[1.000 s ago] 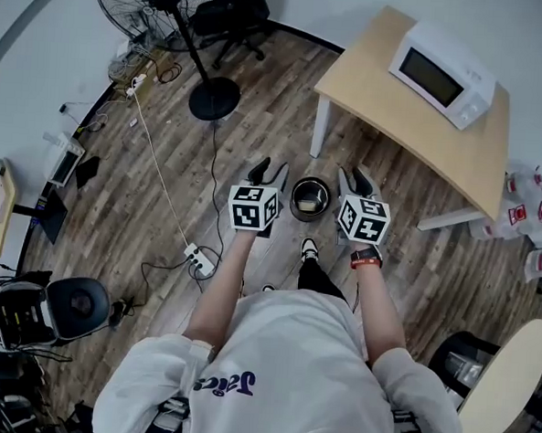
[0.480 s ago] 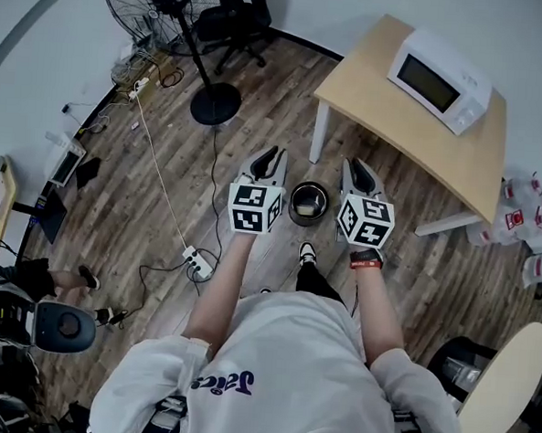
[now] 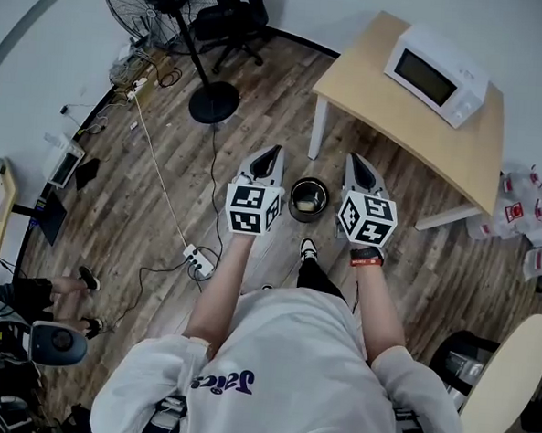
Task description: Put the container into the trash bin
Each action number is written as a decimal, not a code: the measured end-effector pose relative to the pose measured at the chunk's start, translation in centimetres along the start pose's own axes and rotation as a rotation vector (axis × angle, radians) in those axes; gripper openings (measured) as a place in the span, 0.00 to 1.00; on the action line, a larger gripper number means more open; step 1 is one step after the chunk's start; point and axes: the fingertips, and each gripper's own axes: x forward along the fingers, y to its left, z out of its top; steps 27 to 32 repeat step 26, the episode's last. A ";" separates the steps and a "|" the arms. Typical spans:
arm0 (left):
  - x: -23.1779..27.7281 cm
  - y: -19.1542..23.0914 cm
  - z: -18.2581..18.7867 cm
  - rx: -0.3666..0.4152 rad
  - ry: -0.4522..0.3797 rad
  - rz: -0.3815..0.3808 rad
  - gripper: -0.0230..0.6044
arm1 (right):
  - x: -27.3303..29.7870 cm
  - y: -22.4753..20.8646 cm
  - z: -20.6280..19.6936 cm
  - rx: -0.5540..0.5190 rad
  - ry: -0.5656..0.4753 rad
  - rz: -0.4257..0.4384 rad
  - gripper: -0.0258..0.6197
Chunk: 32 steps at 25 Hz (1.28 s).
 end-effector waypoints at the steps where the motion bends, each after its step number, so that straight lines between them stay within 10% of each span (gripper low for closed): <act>1: -0.1 -0.1 0.0 -0.005 -0.002 -0.007 0.07 | -0.2 0.0 0.0 -0.002 -0.002 -0.003 0.06; 32: 4.1 4.1 -10.1 -0.197 0.102 -0.039 0.07 | 5.2 -1.5 -9.8 -0.030 0.209 -0.011 0.06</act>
